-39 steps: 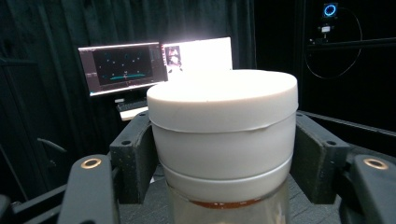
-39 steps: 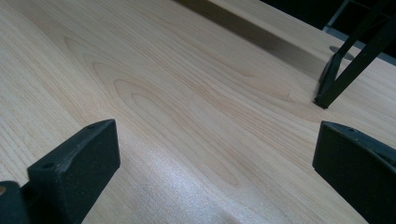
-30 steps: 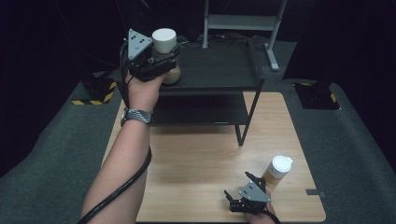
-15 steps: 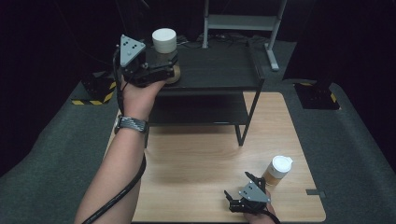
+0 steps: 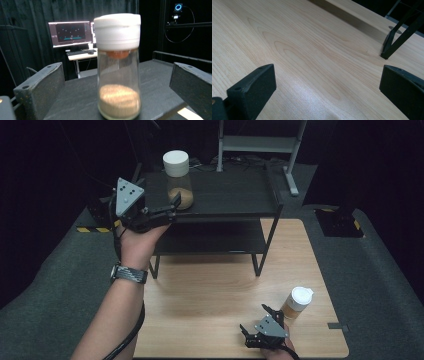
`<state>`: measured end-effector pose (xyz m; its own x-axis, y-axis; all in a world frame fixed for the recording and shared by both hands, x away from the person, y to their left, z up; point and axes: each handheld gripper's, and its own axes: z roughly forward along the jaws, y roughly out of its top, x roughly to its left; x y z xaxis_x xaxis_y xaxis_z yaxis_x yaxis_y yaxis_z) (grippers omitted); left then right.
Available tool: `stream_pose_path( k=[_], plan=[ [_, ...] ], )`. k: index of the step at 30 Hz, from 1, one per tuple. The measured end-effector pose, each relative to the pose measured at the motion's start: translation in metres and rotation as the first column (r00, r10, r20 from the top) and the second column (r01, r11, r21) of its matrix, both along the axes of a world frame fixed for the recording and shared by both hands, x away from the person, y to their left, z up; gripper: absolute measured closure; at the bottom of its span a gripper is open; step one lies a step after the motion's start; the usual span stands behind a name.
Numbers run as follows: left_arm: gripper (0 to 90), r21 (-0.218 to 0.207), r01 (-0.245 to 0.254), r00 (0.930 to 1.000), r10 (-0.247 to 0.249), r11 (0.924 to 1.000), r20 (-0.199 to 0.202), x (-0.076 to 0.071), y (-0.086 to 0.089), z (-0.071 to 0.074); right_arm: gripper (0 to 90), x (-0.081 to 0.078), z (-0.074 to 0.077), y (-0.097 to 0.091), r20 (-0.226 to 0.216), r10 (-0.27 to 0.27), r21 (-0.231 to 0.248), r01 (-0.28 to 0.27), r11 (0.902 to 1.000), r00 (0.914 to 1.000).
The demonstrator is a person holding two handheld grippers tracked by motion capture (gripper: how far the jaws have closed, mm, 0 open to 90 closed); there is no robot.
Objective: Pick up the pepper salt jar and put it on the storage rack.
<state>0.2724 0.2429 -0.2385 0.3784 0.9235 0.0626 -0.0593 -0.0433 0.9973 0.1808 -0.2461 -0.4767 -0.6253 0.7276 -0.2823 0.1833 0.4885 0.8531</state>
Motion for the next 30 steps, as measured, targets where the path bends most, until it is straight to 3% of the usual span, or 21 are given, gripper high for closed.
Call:
stream_pose_path(
  k=[10, 28, 30],
  plan=[
    [0.4, 0.017, 0.023, 0.9994, -0.023, 0.9996, -0.027, -0.021, 0.011, -0.027, 0.0, 0.0, 0.0, 0.001, 0.001, 0.001, -0.008, -0.001, 1.0, 1.0],
    [0.4, 0.057, 0.068, 0.9929, -0.062, 0.9961, -0.102, -0.054, 0.01, -0.078, 0.0, -0.001, 0.0, 0.002, 0.005, 0.004, -0.016, -0.004, 0.9999, 1.0],
    [0.4, 0.078, 0.067, 0.9922, -0.058, 0.9947, -0.11, -0.058, 0.009, -0.087, 0.0, -0.001, 0.0, 0.002, 0.005, 0.004, -0.016, -0.004, 0.9999, 1.0]
  ],
)
